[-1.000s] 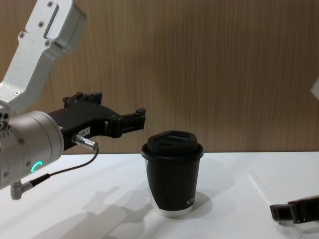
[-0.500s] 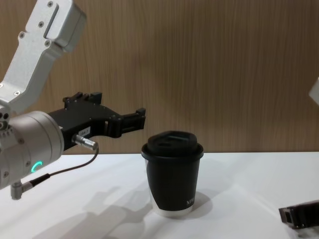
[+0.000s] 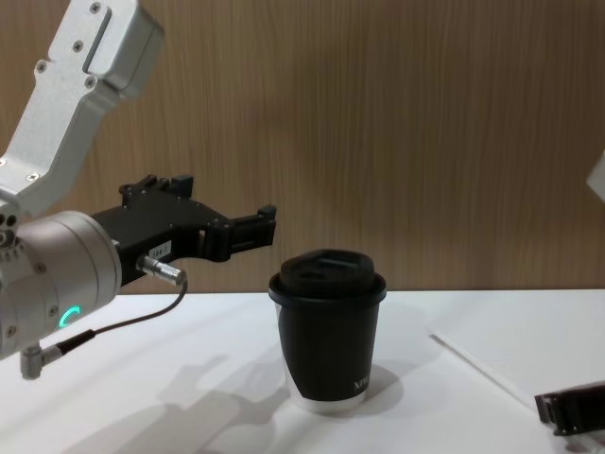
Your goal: Pick up the straw with one hand, pass it to the other hand, and insert it into the cup.
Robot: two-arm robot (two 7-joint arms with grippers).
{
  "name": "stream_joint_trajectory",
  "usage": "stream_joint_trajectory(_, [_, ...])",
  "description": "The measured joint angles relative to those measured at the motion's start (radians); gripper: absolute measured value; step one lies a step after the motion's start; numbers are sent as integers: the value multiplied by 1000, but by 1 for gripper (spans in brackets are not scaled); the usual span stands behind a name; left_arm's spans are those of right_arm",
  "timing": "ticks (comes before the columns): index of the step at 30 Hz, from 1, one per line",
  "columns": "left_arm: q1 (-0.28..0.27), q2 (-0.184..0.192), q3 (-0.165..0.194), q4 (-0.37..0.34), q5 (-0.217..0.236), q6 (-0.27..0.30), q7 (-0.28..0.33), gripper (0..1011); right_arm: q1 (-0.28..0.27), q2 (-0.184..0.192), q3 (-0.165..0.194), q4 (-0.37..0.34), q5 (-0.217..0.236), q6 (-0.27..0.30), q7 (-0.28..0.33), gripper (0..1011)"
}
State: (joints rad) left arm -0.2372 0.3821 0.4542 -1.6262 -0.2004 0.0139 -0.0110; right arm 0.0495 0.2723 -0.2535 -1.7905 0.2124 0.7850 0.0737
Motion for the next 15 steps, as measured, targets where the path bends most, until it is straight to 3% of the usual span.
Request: stream_joint_trajectory(15, [0, 0, 0, 0, 0, 0, 0, 1003, 3, -24, 34, -9, -23, -79, -26, 0])
